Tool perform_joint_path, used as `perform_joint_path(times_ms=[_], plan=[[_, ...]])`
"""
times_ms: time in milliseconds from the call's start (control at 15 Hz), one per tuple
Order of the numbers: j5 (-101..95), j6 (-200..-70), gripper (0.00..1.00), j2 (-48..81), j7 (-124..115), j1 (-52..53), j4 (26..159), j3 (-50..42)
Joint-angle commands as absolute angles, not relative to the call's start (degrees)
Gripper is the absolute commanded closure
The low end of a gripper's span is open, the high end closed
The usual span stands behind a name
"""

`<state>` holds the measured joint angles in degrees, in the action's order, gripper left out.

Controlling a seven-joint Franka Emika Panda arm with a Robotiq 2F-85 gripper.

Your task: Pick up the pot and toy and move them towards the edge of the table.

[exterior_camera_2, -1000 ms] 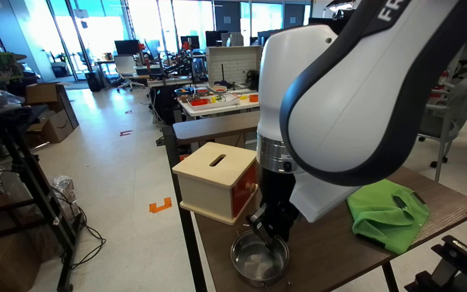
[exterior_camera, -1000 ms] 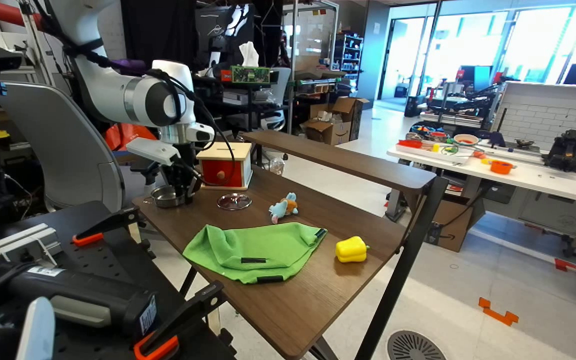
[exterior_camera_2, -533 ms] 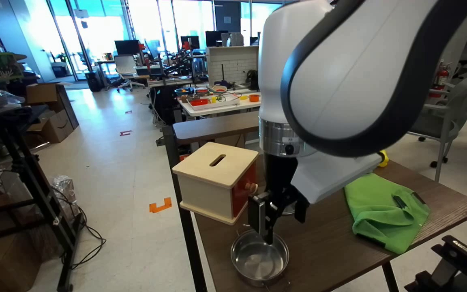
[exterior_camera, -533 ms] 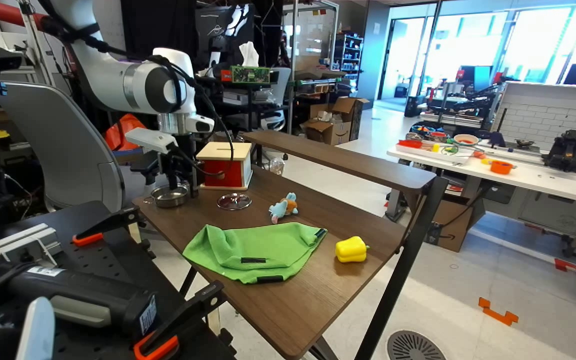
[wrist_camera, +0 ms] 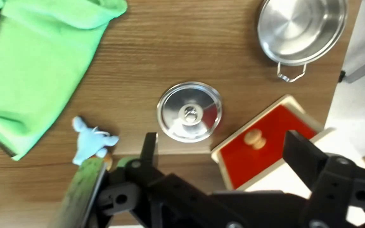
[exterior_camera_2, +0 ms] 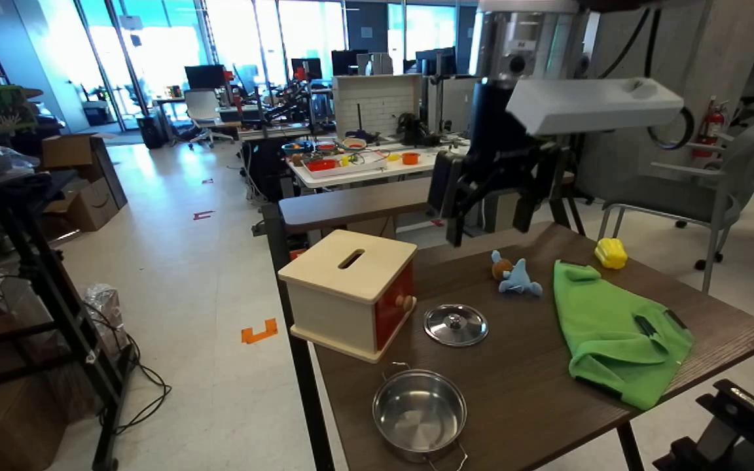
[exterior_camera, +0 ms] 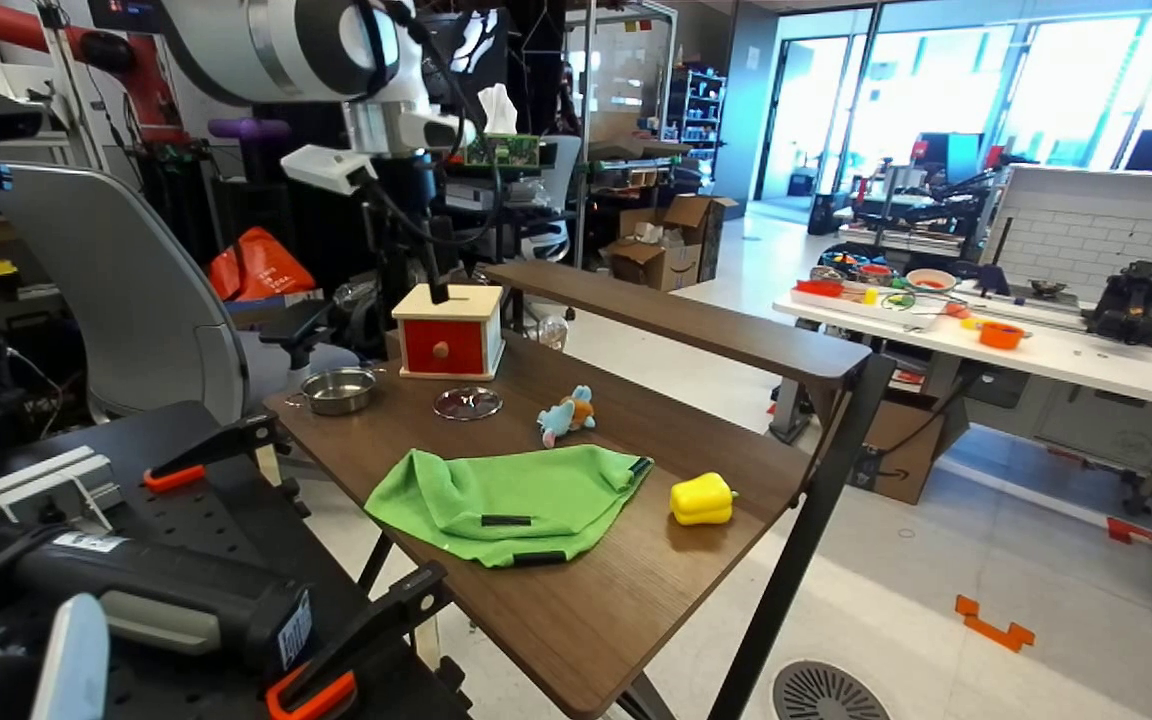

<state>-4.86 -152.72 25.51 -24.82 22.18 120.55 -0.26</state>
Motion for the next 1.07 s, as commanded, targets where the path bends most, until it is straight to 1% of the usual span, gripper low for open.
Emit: perform_joint_path(times_ms=[0, 267, 600, 1000], plan=[[-3.4, -152.0, 0.0, 25.2, -26.1, 17.0, 117.9, -2.4], [-1.7, -150.5, 0.0, 30.1, -25.5, 11.4, 113.5, -3.8], [2.1, -148.0, 0.0, 39.7, -25.1, 7.5, 106.2, -3.9], [3.3, -144.5, 0.0, 49.3, -27.2, 9.6, 96.0, -4.6]])
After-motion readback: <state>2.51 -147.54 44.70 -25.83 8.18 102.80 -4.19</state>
